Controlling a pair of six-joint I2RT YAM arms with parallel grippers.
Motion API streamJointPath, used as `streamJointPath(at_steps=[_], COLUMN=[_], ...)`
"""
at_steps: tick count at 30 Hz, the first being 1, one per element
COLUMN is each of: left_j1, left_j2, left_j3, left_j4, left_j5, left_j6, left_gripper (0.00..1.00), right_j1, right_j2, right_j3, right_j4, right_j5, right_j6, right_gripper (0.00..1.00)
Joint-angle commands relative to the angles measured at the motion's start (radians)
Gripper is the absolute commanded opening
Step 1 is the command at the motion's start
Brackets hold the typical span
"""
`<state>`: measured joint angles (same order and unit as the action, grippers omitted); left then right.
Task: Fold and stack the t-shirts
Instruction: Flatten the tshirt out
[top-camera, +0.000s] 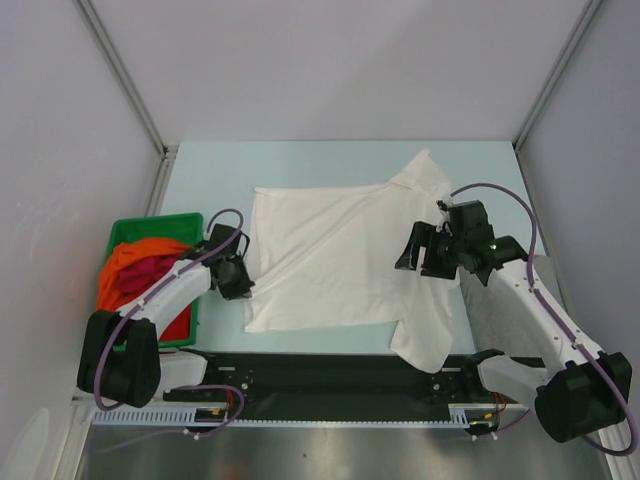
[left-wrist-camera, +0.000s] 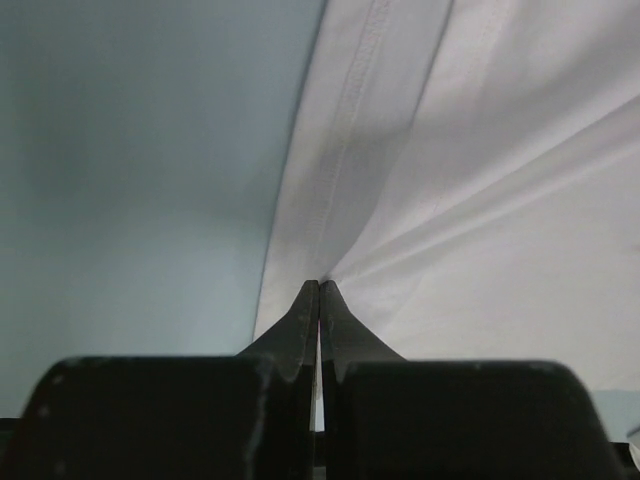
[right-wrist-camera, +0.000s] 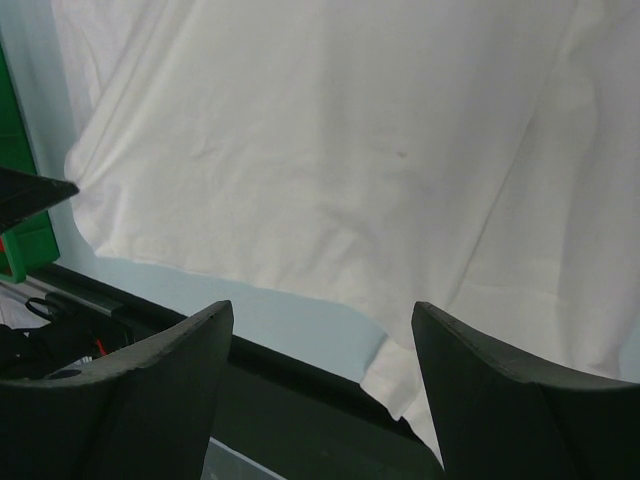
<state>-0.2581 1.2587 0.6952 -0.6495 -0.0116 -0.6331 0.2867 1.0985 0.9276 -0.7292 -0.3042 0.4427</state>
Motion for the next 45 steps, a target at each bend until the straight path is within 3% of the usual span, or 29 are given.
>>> streamJointPath(at_steps=[1,19,22,23,24,27,32,36,38,45], left_j1=[0.0,0.005,0.006,0.006,0.006,0.005,-0.006,-0.007,-0.007,-0.007], left_j2=[-0.018,0.191,0.212,0.214,0.209,0.13,-0.147,-0.352,-0.404,-0.458], left_j3=[0.018,0.13,0.142,0.148,0.153,0.15,0.025,-0.109,-0.157,-0.236], left_j4=[-0.013,-0.006,-0.047,-0.059,-0.091,-0.152,-0.222,-0.217,-0.188,-0.188], left_j5=[-0.076,-0.234,-0.28,-0.307,-0.318,-0.3,-0.13,-0.044,-0.05,-0.024], left_j6=[-0.016,0.058,0.038,0.027,0.006,-0.048,-0.201,-0.376,-0.401,-0.526], left_gripper=[0.0,0.0,0.16,0.25,0.27,0.46,0.47,0.55,0.59,0.56], right_j1=[0.002,-0.007,-0.015,-0.017,-0.021,-0.027,-0.034,-0.038,-0.038,-0.043], right_j2=[-0.035,-0.058,-0.057,-0.058,-0.055,-0.052,-0.063,-0.054,-0.055,-0.065], right_j3=[-0.01,-0.064,-0.076,-0.079,-0.082,-0.087,-0.084,-0.087,-0.088,-0.087], right_j4=[0.005,-0.022,-0.021,-0.021,-0.019,-0.018,-0.019,-0.015,-0.013,-0.024], right_j5=[-0.004,-0.015,-0.022,-0.026,-0.027,-0.041,-0.059,-0.069,-0.07,-0.07], right_j6=[-0.019,-0.062,-0.067,-0.068,-0.07,-0.07,-0.05,-0.041,-0.038,-0.035], right_gripper=[0.79,0.8,0.81,0.81,0.81,0.81,0.82,0.82,0.82,0.82])
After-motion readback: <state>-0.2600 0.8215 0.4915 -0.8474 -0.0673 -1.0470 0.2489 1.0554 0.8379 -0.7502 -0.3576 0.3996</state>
